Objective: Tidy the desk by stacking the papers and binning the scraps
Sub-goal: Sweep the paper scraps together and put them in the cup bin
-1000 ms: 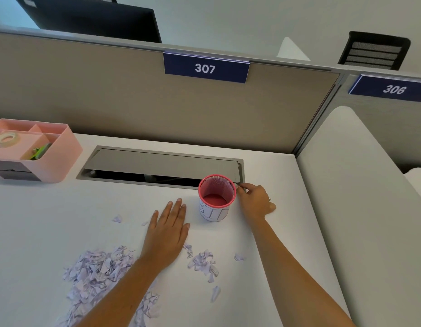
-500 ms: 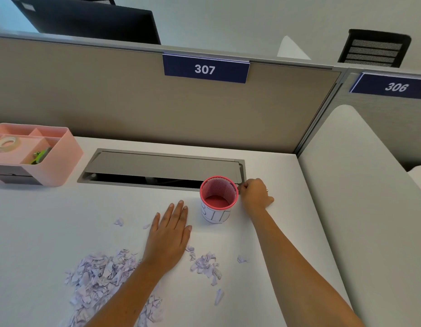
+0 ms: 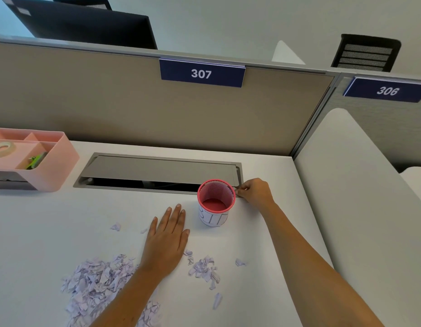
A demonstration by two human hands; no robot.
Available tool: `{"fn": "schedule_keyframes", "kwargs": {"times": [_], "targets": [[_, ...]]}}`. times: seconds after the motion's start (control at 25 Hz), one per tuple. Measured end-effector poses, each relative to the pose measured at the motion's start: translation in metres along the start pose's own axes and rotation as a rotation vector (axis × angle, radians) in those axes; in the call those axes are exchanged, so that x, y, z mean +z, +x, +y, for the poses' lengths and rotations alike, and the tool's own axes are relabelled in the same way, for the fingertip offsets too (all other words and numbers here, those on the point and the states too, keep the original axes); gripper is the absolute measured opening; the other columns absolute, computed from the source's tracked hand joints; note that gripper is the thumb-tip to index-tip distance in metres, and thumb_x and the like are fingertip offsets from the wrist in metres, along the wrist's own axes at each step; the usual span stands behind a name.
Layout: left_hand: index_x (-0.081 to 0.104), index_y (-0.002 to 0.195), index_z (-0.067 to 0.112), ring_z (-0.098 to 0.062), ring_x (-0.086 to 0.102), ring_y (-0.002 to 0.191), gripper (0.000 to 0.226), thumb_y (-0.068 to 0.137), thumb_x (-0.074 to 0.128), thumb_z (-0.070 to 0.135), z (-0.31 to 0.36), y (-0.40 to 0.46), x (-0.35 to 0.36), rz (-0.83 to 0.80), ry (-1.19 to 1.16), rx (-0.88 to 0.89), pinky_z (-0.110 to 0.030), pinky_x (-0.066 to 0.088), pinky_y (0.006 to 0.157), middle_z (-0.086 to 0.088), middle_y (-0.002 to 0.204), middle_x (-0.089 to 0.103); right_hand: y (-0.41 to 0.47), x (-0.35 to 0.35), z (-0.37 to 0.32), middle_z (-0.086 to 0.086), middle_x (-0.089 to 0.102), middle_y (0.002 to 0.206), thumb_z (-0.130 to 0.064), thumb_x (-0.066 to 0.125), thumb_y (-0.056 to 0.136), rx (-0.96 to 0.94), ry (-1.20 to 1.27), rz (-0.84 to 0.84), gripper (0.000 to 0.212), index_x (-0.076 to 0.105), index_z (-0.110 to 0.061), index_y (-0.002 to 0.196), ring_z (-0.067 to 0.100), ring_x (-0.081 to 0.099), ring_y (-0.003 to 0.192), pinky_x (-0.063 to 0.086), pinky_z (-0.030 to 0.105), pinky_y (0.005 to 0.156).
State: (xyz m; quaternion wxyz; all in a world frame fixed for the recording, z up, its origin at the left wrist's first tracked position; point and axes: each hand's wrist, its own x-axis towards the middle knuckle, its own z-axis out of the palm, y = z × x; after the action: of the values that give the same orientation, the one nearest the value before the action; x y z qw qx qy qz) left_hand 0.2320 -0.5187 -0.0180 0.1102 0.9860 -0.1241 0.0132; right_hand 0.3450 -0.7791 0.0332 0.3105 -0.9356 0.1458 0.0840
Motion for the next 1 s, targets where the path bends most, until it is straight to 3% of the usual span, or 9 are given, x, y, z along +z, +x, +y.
{"fn": "schedule_keyframes", "kwargs": {"times": [0.2, 0.4, 0.56, 0.68, 0.88, 1.0], "targets": [[0.029, 0.149, 0.014, -0.023, 0.022, 0.145, 0.075, 0.094, -0.008, 0.049, 0.002, 0.000, -0.005, -0.022, 0.004, -0.010, -0.043, 0.015, 0.113, 0.000, 0.157, 0.024, 0.005, -0.002, -0.007, 0.011, 0.067, 0.088, -0.021, 0.071, 0.083, 0.043, -0.058, -0.014, 0.014, 0.073, -0.008, 0.089, 0.028, 0.061, 0.080, 0.053, 0.034, 0.081], [0.027, 0.149, 0.015, -0.023, 0.021, 0.145, 0.074, 0.094, -0.009, 0.050, 0.001, 0.000, -0.003, -0.023, 0.007, -0.009, -0.043, 0.014, 0.113, 0.000, 0.157, 0.022, 0.008, 0.001, -0.006, 0.012, 0.067, 0.093, -0.018, 0.063, 0.088, 0.002, -0.151, -0.059, 0.013, 0.070, -0.007, 0.090, 0.028, 0.060, 0.086, 0.050, 0.036, 0.081], [0.024, 0.150, 0.016, -0.022, 0.018, 0.146, 0.076, 0.093, -0.011, 0.050, 0.000, 0.000, -0.002, -0.034, 0.016, -0.009, -0.041, 0.011, 0.114, 0.001, 0.158, 0.019, 0.002, 0.007, 0.000, 0.006, 0.063, 0.093, -0.022, 0.054, 0.092, -0.014, -0.203, -0.035, 0.012, 0.060, -0.013, 0.087, 0.024, 0.054, 0.083, 0.040, 0.033, 0.074], [0.022, 0.150, 0.017, -0.021, 0.015, 0.147, 0.077, 0.092, -0.013, 0.052, -0.001, 0.000, 0.000, -0.036, 0.016, -0.003, -0.040, 0.008, 0.115, 0.002, 0.158, 0.016, -0.008, 0.004, 0.014, 0.010, 0.065, 0.096, -0.014, 0.049, 0.093, -0.049, -0.004, -0.006, 0.017, 0.064, -0.007, 0.092, 0.023, 0.057, 0.086, 0.047, 0.035, 0.077], [0.019, 0.151, 0.017, -0.021, 0.010, 0.148, 0.084, 0.087, -0.020, 0.055, -0.001, 0.001, -0.002, -0.059, -0.005, 0.002, -0.041, 0.007, 0.117, 0.002, 0.160, 0.011, -0.061, -0.007, 0.027, -0.002, 0.057, 0.072, -0.013, 0.055, 0.092, -0.029, 0.391, -0.113, 0.015, 0.062, -0.015, 0.078, 0.011, 0.050, 0.065, 0.039, 0.020, 0.056], [0.010, 0.153, 0.018, -0.018, 0.001, 0.149, 0.064, 0.097, 0.002, 0.046, -0.002, 0.003, -0.006, -0.139, -0.011, -0.029, -0.042, 0.005, 0.119, 0.001, 0.162, 0.000, -0.120, 0.011, 0.040, -0.012, 0.055, 0.063, -0.013, 0.056, 0.090, -0.025, 0.435, -0.103, 0.019, 0.064, -0.020, 0.075, 0.004, 0.047, 0.057, 0.034, 0.015, 0.053]]}}
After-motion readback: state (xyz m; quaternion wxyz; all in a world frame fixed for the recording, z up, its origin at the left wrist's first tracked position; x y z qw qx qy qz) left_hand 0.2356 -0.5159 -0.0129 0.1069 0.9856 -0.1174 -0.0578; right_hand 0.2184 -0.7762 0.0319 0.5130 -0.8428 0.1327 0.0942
